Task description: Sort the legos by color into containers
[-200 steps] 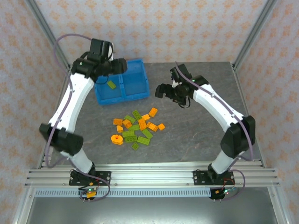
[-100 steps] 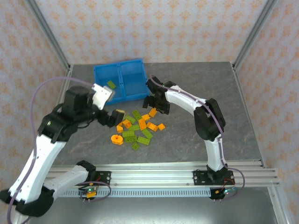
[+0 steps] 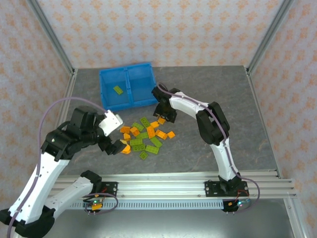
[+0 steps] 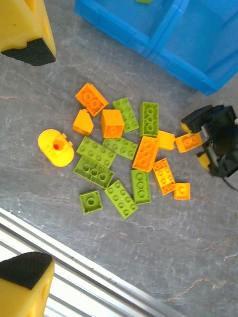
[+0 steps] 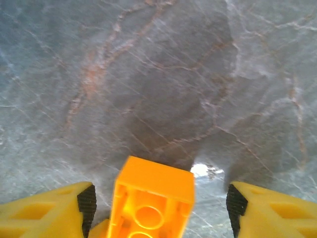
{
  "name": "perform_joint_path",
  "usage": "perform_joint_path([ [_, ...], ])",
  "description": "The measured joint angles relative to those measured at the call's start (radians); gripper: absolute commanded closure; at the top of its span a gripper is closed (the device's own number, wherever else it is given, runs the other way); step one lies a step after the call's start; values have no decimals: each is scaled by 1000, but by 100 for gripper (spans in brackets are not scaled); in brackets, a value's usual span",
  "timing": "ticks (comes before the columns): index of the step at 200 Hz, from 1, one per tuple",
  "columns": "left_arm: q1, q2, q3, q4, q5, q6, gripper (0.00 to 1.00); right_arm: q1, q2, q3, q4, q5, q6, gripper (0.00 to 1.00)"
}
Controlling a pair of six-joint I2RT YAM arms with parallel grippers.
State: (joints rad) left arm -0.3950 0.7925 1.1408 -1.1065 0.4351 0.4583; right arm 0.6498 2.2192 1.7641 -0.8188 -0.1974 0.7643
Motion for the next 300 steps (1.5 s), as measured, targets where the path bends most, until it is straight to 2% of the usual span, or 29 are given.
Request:
perform_joint_path([
  [20,0,-81,-51,23,3,-10,0,5,10,0,-8,16,36,61],
  [36,0,-133,-68,39,10,-27,0,7,10,3,-19,29,55,66],
  [89,0,-212,-122,106,17,-91,0,56,-15,105,-54,129,32,69],
  [134,0,-256,-124,134,-89,-102,0,161,-84,304,35,239,-109,68],
  [153,0,-261,-124,139,-145,-113,0,178,-13,506,54,310,-167,68],
  [184,0,-260,-138,161,-227,-160,0,159,227,851,100,415,-257,68],
  [213,0,-242,-154,188,-288,-249,0,115,377,890,125,425,-269,68],
  [238,0,-206,-153,193,-340,-359,0,68,451,871,147,353,-272,63],
  [274,0,-159,-153,200,-383,-517,0,39,494,904,166,248,-274,39],
  [300,0,-87,-150,201,-404,-626,0,45,491,921,180,230,-279,37],
])
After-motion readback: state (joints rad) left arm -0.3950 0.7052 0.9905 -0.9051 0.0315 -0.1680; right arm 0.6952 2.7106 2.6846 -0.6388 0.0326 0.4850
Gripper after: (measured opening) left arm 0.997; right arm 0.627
